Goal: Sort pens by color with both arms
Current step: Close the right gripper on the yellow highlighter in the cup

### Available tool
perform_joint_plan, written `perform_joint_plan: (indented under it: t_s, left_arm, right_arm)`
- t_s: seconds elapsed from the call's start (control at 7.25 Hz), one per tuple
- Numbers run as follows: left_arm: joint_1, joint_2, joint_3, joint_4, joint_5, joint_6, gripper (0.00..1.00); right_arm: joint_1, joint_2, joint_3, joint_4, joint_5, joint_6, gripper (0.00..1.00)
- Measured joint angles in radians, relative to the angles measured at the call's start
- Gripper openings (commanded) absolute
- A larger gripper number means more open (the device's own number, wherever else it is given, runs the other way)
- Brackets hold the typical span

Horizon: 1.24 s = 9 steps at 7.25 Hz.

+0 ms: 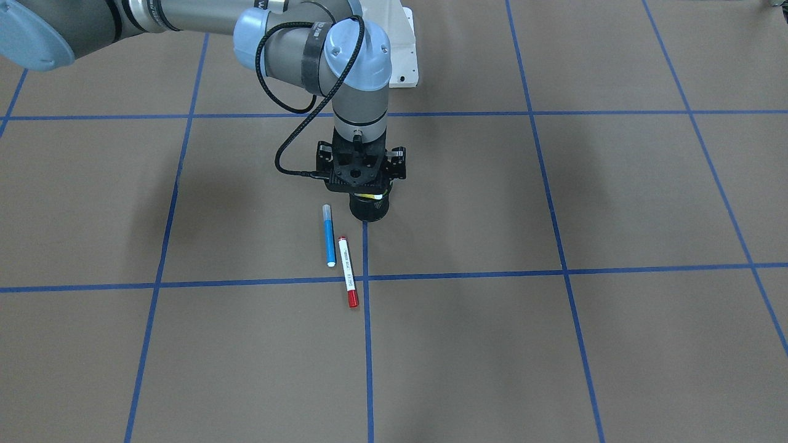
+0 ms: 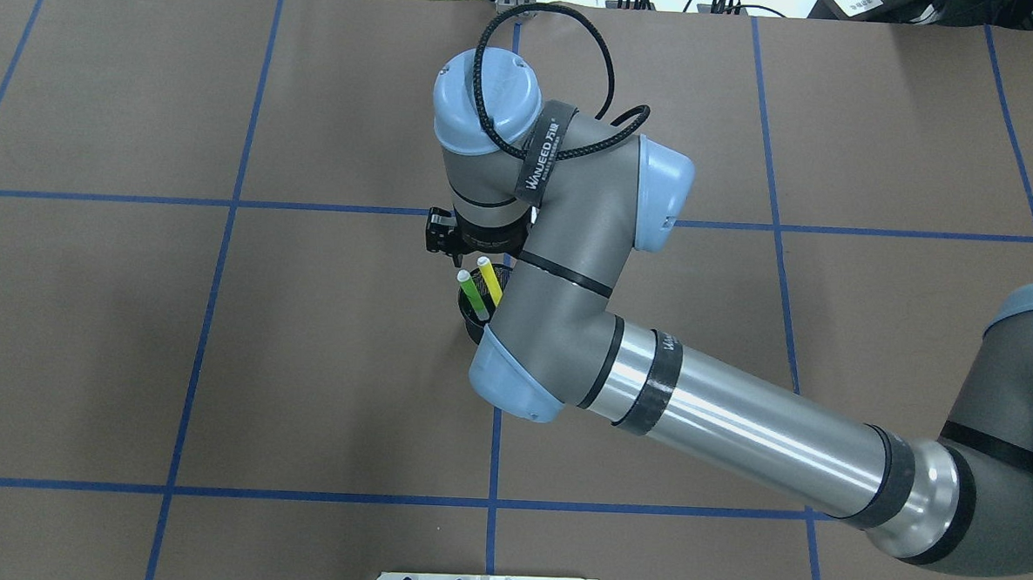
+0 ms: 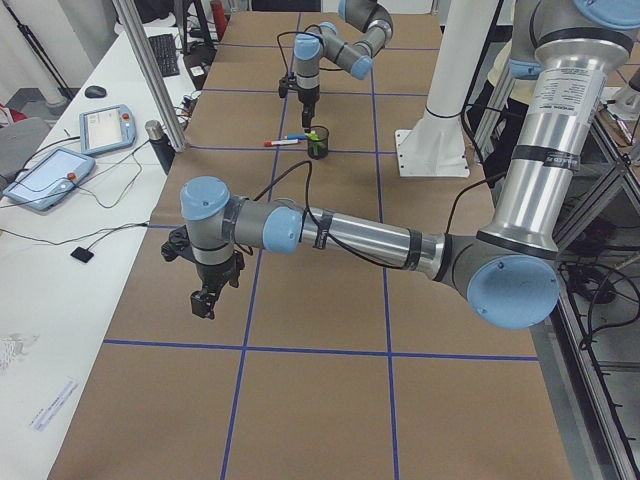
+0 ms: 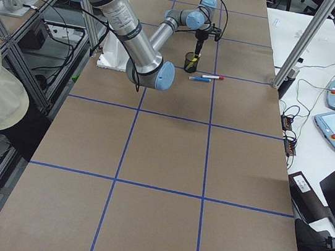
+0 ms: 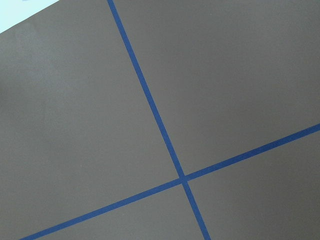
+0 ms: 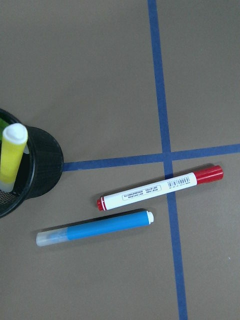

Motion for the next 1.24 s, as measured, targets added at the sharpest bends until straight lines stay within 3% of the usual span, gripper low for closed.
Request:
perform_joint_plan:
  t_s: [0.41,0.83,1.24]
  left_arm:
    - [0.000,0.000,0.000,0.000,0.000,0.000,0.99]
    - [0.000,0.000,0.000,0.000,0.000,0.000,0.99]
    - [0.000,0.004,-0.001,-0.004,0.000,0.000,0.99]
  right_arm:
    - [-0.002,0.024,-0.055,0.041,-0.013,-0.008,0.98]
    - [-0.002,0.014,-0.058,0.044,-0.016,-0.014,0.81]
    - [-0.001,0.010,-0.057,0.043,-0.027,-0.019,0.73]
